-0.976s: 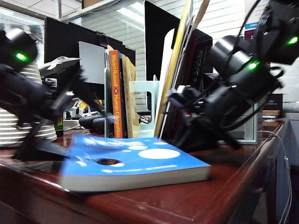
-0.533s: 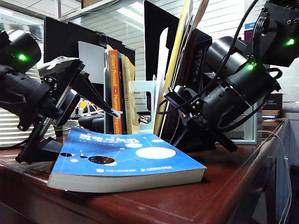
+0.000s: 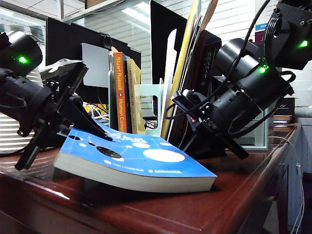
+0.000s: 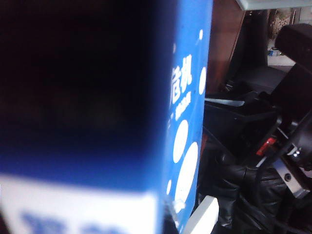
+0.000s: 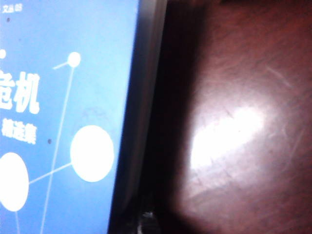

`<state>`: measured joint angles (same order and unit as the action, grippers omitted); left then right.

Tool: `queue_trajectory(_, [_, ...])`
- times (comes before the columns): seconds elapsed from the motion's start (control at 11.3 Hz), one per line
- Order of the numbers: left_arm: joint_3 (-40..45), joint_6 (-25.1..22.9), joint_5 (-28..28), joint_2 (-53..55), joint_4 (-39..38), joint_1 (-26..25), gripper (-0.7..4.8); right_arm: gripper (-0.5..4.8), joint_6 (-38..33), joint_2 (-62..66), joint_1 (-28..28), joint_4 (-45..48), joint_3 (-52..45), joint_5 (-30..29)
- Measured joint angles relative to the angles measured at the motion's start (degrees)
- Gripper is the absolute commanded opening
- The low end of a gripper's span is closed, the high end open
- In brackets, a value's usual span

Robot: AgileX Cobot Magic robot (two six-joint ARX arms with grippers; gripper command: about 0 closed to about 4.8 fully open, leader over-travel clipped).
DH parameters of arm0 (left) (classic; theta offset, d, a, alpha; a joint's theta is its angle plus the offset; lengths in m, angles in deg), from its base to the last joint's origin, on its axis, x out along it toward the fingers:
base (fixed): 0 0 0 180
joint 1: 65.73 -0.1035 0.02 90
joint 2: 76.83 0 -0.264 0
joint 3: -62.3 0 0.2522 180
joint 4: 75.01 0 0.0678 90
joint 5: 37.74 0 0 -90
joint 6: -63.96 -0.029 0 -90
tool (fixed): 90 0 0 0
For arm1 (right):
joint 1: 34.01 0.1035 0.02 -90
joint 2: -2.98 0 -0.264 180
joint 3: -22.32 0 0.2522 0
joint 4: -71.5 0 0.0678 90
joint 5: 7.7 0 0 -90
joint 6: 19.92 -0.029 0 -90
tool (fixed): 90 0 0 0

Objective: Pick up the blue book and put it on the bookshelf.

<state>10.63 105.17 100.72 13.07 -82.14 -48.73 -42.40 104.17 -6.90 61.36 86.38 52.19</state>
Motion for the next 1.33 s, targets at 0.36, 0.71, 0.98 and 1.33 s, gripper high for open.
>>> queue_trajectory(0.36, [-1.3, 0.0, 1.0, -4.6, -0.8, 0.1, -0.05, -0.08, 0.0, -3.6, 0.0, -3.0, 0.8, 0.2])
queue_trajectory(0.71, [-3.9, -0.3, 1.3, -16.7, -2.1, 0.1, -0.05, -0.08, 0.0, -13.3, 0.3, -3.1, 1.1, 1.4])
queue_trajectory(0.98, [-8.8, -4.8, 3.1, -25.7, -1.3, 0.2, -0.05, -0.08, 0.0, -21.8, 0.3, -3.1, 1.1, 4.9])
queue_trajectory(1.33, [-18.5, -17.1, -10.4, -29.9, -0.6, 0.2, -0.05, -0.08, 2.5, -32.7, 0.3, -2.5, 1.3, 19.6])
